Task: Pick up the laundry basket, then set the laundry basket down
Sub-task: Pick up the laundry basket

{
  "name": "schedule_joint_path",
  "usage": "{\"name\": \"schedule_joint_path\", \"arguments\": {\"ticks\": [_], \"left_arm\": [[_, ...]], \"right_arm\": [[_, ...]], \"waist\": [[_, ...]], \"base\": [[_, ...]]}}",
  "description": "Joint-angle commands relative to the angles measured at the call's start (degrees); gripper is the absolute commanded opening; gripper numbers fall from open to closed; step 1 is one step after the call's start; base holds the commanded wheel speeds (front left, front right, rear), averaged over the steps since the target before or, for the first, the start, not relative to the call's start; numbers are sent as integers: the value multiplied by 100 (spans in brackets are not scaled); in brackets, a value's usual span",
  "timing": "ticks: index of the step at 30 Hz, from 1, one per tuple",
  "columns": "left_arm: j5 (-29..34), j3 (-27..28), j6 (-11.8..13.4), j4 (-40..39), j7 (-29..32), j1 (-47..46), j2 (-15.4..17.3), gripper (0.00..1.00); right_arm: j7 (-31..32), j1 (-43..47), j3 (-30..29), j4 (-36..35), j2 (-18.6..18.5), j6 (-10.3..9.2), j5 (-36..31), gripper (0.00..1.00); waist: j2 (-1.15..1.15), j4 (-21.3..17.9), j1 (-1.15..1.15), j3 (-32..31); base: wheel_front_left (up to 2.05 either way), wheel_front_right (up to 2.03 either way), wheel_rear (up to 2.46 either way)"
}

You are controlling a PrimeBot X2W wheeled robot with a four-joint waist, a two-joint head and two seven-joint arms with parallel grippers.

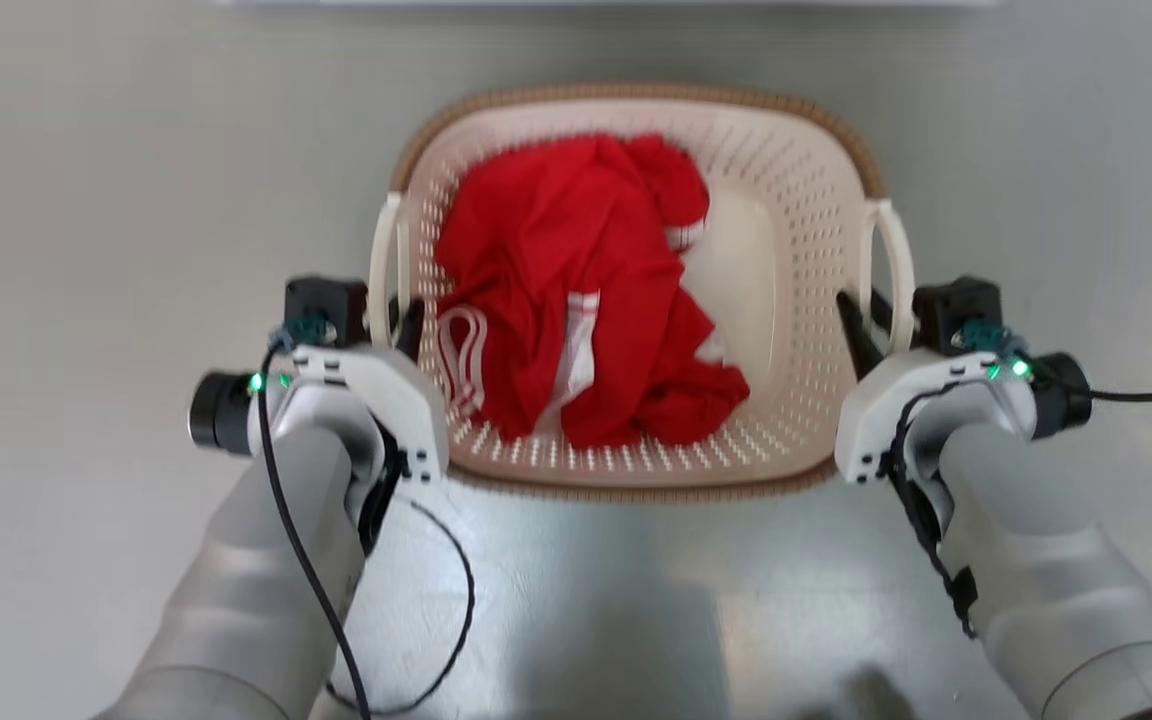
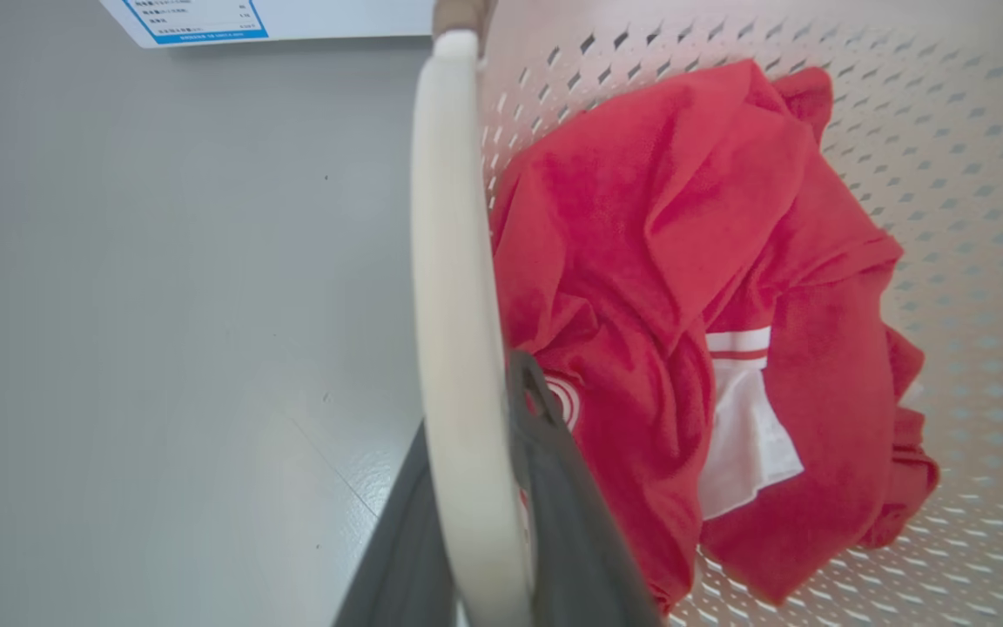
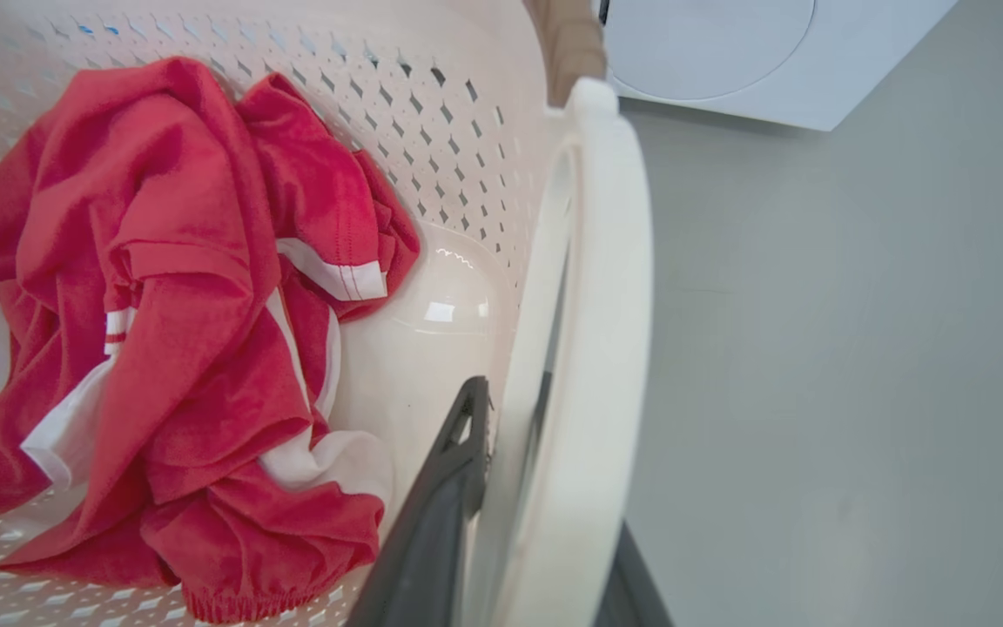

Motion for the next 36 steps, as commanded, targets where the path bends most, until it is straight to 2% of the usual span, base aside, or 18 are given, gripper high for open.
{"name": "schedule_joint_path", "arguments": {"ticks": [1,14,20,30,36], "left_arm": [[-4,2,-42,-29,-37,214,129,0],[-580,-718,-69,320,76,1494,129,0],[-914,-1137,38,199,210,2100,129,0],[-1548,-1727,296,-130,384,2854,129,0],[-1870,-2033,418,-182,418,3024,129,0]], "right_arm": [[-4,311,265,13,105,51,25,0],[747,1442,1531,33,105,51,1068,0],[1065,1999,1937,0,105,51,1356,0],[1302,2656,2222,38,105,51,1662,0],[1311,2783,2296,37,105,51,1791,0]], "waist": [[0,-36,0,-455],[0,-97,0,-2510],[0,-86,0,-3301],[0,-45,0,-4087],[0,-94,0,-4226]], "base": [[0,0,0],[0,0,0],[0,0,0],[0,0,0],[0,0,0]]}}
